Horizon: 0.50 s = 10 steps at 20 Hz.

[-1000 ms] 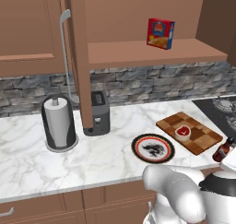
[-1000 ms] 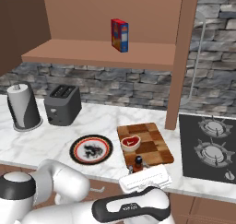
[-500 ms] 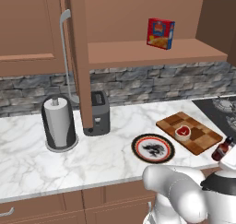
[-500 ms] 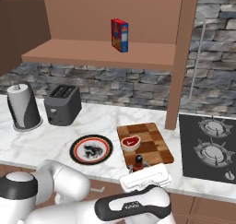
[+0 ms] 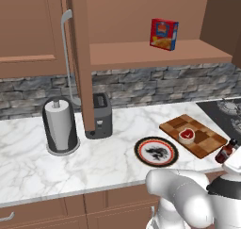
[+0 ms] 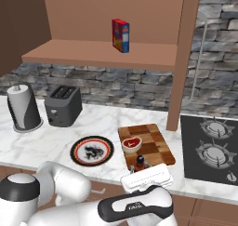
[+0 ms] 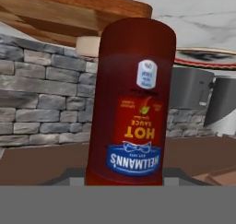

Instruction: Pick the steak from the plate and place it on the cutting board. Then pick the condiment bottle from the cabinet and place it next to the cutting board.

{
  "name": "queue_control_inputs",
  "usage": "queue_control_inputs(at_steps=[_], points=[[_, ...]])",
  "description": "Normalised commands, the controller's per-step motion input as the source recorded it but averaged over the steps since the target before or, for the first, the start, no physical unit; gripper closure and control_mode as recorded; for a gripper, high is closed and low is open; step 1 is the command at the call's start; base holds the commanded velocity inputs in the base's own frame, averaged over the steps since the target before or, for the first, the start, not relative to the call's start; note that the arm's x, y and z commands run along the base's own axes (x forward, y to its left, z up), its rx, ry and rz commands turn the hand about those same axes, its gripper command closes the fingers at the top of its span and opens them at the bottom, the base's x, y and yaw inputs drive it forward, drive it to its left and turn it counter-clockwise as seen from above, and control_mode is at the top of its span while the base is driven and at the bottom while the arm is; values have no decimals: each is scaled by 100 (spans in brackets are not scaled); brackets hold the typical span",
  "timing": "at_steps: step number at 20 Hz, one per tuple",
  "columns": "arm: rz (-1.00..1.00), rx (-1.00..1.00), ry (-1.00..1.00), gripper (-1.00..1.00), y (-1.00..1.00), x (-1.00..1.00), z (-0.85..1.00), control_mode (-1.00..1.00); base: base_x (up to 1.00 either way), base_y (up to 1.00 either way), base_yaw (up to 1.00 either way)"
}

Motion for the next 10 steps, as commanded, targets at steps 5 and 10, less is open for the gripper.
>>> queue_control_inputs(at_steps=[5,10], points=[[0,0,-3,100,0,0,-10,-100,0,0,0],[0,0,-5,100,0,2,-21,-100,0,0,0]])
